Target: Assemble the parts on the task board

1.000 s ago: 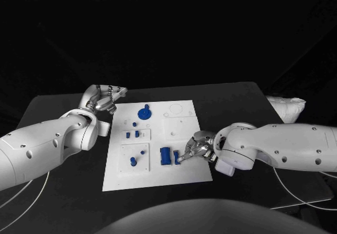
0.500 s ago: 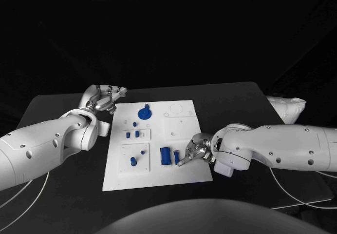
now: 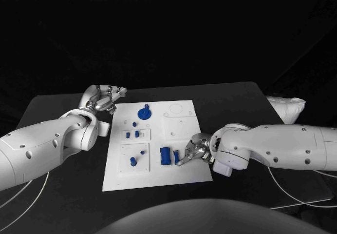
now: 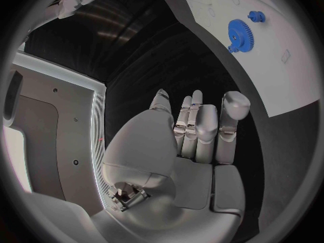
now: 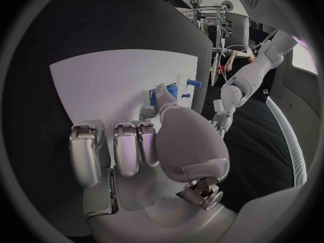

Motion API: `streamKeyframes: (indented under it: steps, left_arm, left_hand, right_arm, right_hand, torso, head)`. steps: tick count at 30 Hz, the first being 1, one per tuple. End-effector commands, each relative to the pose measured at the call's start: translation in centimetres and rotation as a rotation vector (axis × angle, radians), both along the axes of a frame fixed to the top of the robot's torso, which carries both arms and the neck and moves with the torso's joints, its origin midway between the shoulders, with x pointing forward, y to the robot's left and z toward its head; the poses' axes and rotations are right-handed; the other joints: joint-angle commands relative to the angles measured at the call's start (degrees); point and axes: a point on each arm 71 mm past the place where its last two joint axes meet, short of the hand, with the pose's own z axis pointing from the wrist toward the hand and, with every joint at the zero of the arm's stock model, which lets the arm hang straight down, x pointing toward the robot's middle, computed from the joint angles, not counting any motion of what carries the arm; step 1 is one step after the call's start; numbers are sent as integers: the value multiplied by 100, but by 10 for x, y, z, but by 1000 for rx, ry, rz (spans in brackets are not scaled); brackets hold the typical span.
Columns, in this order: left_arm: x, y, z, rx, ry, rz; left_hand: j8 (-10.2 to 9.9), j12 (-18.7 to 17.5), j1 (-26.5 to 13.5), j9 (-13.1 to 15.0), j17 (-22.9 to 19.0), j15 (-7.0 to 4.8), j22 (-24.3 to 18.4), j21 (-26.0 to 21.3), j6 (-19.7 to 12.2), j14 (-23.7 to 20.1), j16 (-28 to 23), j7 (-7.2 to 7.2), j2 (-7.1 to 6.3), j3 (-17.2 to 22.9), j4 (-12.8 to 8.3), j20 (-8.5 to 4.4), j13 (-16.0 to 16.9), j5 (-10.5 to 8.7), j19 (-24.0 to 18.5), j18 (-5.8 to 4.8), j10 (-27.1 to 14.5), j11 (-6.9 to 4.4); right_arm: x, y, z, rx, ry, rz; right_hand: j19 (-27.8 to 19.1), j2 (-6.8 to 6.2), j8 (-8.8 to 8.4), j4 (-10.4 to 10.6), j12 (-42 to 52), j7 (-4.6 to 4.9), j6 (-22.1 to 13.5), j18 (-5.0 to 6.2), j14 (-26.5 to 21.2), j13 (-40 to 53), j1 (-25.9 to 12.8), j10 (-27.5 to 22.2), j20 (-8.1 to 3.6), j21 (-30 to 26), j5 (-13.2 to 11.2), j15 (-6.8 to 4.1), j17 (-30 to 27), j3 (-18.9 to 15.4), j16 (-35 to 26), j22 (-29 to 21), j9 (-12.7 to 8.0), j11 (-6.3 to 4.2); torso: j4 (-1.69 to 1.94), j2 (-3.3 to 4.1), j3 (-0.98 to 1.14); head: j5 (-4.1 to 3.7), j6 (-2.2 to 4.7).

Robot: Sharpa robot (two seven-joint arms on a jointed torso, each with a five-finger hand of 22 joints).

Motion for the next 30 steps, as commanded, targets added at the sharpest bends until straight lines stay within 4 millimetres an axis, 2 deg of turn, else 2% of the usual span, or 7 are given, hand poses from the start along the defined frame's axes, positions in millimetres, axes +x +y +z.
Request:
streamKeyframes:
  steps: [1, 11, 16, 30]
  left_arm:
    - [0, -3, 1, -5, -1, -19]
    - [0, -3, 1, -5, -1, -20]
    - [0, -3, 1, -6, -1, -20]
    - [0, -3, 1, -5, -1, -20]
  left_hand:
    - [24, 19, 5, 6, -6, 3, 311, -20, -13, -38, -24, -24, 33, -35, -12, -15, 10, 23, -38, -33, 22, -1]
    - [24, 19, 5, 6, -6, 3, 311, -20, -13, -38, -24, -24, 33, -35, -12, -15, 10, 23, -38, -33, 22, -1]
    - [24, 19, 5, 6, -6, 3, 311, -20, -13, -38, -24, -24, 33, -35, -12, -15, 10, 23, -38, -33, 22, -1]
    - [24, 19, 5, 6, -6, 3, 311, -20, -13, -38, -24, -24, 33, -35, -12, -15, 10, 23, -38, -33, 22, -1]
  right_arm:
    - [0, 1, -1, -5, 8, 16]
    - [4, 3, -4, -14, 9, 16]
    - [4, 4, -4, -17, 13, 18]
    - [3, 4, -3, -9, 16, 14]
  right_hand:
    - [610, 59, -24, 15, 16, -13, -43, -38, 597, 1509, -7, 589, -35, 26, 7, -39, 1509, -25, 23, 1509, -3, -33]
    - [610, 129, -30, 8, 16, -29, -47, -38, 597, 1509, 36, 589, -46, 26, 59, -50, 1509, 16, 23, 1509, 41, -46]
    - [610, 148, -38, -7, 16, -35, -50, -38, 597, 1509, 66, 589, -51, 26, 96, -55, 1509, 35, 23, 1509, 58, -52]
    - [610, 152, -49, -18, 16, -37, -62, -38, 597, 1509, 83, 589, -53, 26, 108, -58, 1509, 43, 23, 1509, 62, -55]
  torso:
    - [3, -2, 0]
    - [0, -3, -3]
    - [7, 1, 3]
    - [-1, 1, 0]
  head:
    - [-6, 0]
    - [2, 0]
    - [-1, 0]
    - [-4, 0]
